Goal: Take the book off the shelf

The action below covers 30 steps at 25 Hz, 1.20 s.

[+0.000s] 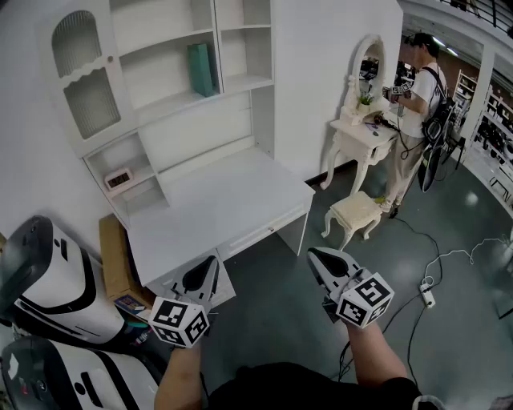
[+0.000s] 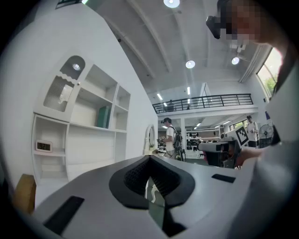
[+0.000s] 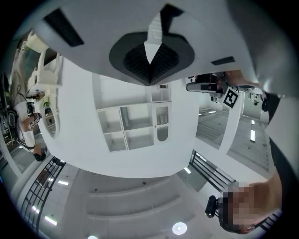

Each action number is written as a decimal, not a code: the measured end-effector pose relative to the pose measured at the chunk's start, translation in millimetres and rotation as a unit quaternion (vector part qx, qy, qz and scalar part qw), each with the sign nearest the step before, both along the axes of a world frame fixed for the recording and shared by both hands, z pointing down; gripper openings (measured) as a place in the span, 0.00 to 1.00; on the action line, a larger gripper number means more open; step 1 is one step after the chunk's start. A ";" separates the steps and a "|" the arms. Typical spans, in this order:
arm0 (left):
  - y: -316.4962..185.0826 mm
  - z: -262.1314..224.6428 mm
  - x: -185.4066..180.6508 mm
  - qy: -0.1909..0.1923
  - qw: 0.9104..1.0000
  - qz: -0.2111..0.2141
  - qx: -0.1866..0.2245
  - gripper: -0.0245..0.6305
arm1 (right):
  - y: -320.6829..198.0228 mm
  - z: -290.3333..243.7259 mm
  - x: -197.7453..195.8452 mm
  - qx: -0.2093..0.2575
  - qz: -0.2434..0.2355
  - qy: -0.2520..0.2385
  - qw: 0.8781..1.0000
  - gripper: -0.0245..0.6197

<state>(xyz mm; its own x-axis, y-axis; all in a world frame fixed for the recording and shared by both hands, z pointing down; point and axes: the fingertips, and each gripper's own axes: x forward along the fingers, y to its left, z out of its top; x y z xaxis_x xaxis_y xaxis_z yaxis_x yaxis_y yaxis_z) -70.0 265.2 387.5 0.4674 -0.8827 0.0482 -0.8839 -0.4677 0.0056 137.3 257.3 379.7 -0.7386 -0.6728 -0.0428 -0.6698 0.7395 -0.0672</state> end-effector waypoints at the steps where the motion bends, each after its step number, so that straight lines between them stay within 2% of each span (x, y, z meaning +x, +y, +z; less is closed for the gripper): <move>1: 0.4 1.8 -1.5 -0.004 1.000 -0.006 -0.003 0.05 | 0.2 0.3 -2.6 -0.004 -0.002 -0.002 1.000 0.05; 8: 1.3 20.7 -11.8 -0.013 0.999 -0.019 -0.027 0.05 | 4.9 11.2 -13.6 -0.019 -0.007 0.001 1.000 0.05; 26: 18.7 23.8 -38.4 -0.036 0.998 -0.057 -0.021 0.05 | 16.8 11.1 -28.1 -0.026 -0.022 -0.006 0.999 0.06; 28: 20.6 24.1 -39.8 -0.038 0.998 -0.055 -0.022 0.06 | 17.9 11.2 -30.6 -0.023 -0.024 0.000 0.999 0.11; 30: 22.2 23.9 -41.0 -0.042 0.997 -0.053 -0.021 0.06 | 17.8 13.2 -32.6 -0.025 -0.023 0.007 0.999 0.25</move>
<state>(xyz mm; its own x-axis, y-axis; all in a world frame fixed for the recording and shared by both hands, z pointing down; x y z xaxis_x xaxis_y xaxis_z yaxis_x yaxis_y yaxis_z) -111.0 287.4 411.4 0.3639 -0.9235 0.1216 -0.9268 -0.3720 -0.0519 104.7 275.1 392.8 -0.7685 -0.6399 0.0010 -0.6370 0.7648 -0.0964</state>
